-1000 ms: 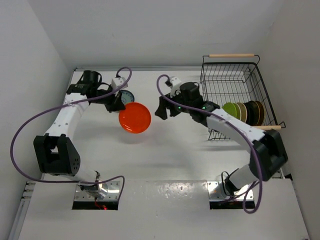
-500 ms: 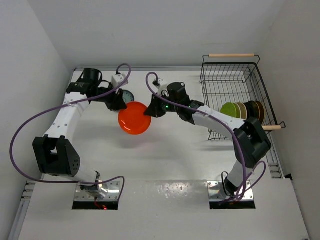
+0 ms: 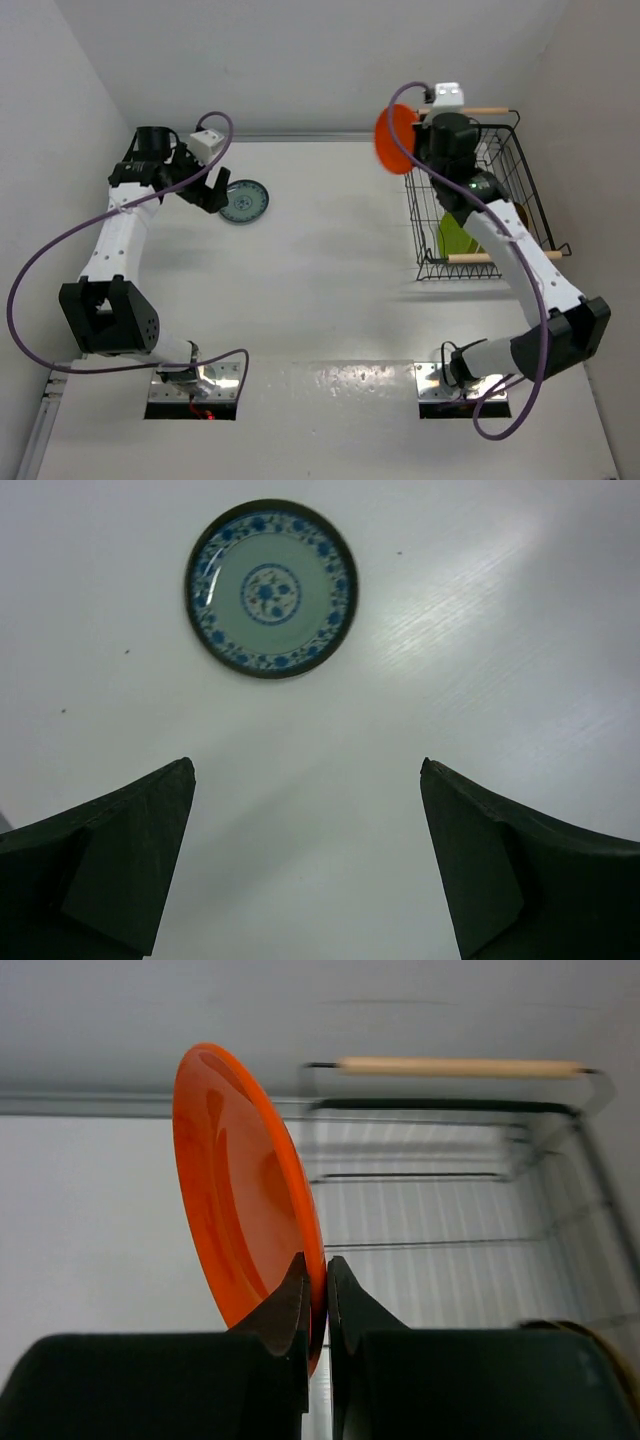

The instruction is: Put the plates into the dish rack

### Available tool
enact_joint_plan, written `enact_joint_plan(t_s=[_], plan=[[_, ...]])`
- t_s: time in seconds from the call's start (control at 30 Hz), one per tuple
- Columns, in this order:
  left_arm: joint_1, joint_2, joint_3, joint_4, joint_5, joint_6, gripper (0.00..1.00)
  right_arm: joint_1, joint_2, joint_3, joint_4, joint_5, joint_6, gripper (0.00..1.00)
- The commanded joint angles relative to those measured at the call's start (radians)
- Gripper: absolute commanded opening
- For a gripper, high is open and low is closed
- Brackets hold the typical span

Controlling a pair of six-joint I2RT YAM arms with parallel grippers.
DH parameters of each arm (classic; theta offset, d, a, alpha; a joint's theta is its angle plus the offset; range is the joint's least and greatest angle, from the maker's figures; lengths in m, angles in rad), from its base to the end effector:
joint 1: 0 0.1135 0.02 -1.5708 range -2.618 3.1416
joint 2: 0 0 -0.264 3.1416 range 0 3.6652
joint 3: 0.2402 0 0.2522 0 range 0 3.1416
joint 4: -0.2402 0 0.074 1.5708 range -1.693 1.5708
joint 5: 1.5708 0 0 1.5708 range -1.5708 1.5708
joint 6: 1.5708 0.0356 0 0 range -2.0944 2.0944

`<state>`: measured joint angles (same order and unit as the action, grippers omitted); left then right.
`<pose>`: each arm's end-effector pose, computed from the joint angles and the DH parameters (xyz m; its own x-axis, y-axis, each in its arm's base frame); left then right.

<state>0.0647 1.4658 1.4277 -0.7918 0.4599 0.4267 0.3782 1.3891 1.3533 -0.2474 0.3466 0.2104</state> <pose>0.3112 0.0043 0.3485 -0.5705 0.3347 -0.7500 0.5242 0.8514 -0.0188 0.3041 0.1078 0.3943 -0.2632 0.1068 -0.9588 0.0111 0.9941 0.1077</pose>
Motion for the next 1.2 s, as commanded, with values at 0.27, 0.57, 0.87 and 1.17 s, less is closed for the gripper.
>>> enact_joint_plan(t_s=[0.27, 0.57, 0.87, 1.17], plan=[[0.015, -0.016, -0.059, 0.069, -0.133, -0.033, 1.0, -0.214, 0.082, -0.072, -0.268, 0.272, -0.092, 0.0], [0.015, 0.002, -0.088, 0.069, -0.152, -0.032, 1.0, -0.214, 0.136, -0.21, -0.263, 0.252, -0.043, 0.0], [0.015, 0.011, -0.098, 0.069, -0.161, -0.023, 1.0, -0.183, 0.102, -0.287, -0.257, 0.328, -0.036, 0.0], [0.015, 0.056, -0.098, 0.069, -0.142, -0.023, 1.0, -0.182, 0.07, -0.292, -0.279, 0.223, -0.028, 0.45]])
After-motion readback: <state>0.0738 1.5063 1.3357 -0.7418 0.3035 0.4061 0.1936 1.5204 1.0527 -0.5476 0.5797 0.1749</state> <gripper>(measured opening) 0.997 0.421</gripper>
